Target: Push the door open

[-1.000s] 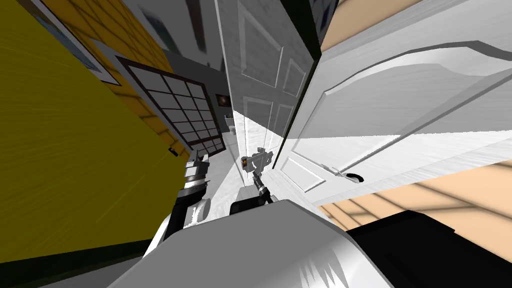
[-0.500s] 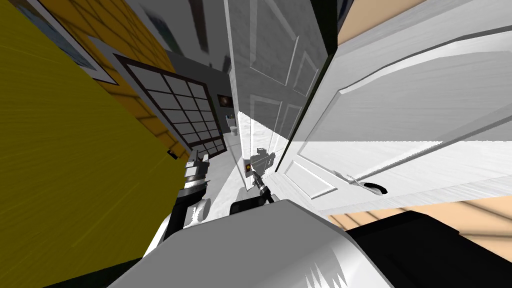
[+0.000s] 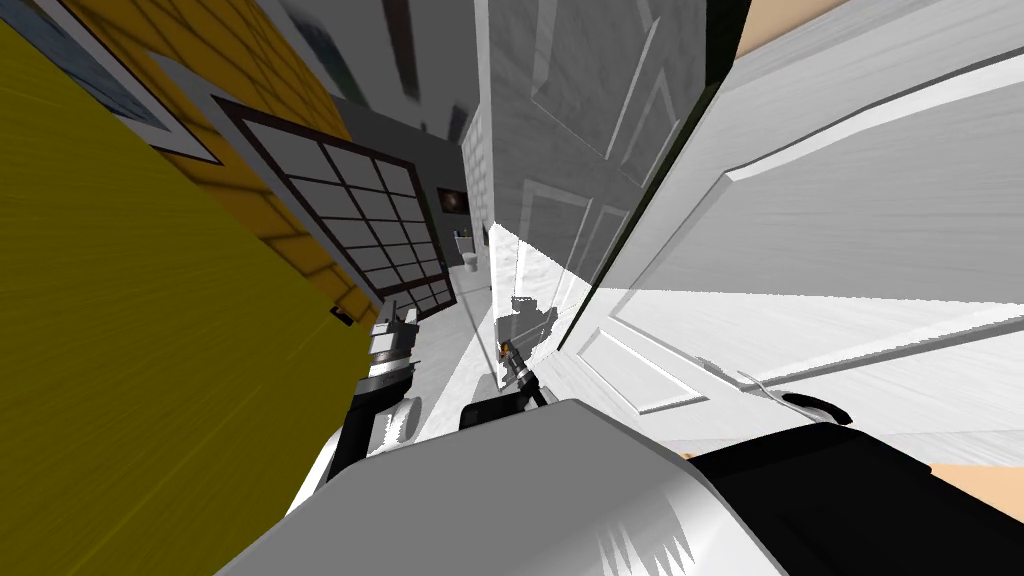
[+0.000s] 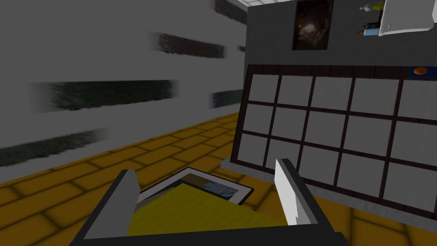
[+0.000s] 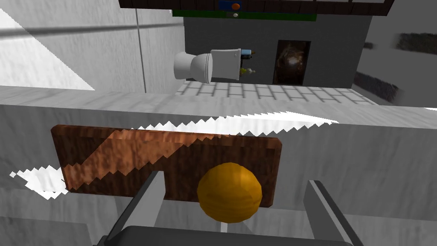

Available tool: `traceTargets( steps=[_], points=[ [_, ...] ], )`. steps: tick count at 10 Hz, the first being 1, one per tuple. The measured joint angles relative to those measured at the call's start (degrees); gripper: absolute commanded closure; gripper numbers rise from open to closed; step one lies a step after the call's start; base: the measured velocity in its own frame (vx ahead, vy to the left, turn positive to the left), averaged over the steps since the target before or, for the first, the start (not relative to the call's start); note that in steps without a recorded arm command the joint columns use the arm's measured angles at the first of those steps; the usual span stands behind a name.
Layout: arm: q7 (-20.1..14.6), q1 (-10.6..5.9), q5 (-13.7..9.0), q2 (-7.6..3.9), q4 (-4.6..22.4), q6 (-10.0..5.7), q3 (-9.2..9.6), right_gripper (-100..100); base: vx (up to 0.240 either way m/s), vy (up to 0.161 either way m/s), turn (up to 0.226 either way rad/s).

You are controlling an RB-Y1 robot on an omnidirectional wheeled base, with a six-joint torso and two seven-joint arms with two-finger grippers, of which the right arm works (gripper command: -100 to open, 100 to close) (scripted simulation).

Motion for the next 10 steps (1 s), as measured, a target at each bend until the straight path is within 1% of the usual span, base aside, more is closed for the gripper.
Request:
traceTargets(
  steps=[1, 6, 8, 9, 10],
  points=[
    [0.02, 0.0, -0.02, 0.05, 0.04, -0.13, -0.01, 100, -0.015, -0.003, 0.005],
    [0.03, 0.03, 0.04, 0.0, 0.09, 0.13, 0.05, 100, -0.012, -0.006, 0.003],
    [0.13, 0.1, -0.07, -0.07, 0.51, 0.07, -0.06, 100, 0.099, 0.041, -0.022],
    [0.19, 0.68, -0.11, -0.25, 0.1, 0.33, -0.07, 100, 0.135, 0.085, -0.056],
    [0.38, 0.52, -0.25, -0.22, 0.2, 0.61, -0.32, 100, 0.127, 0.087, -0.017]
  ],
)
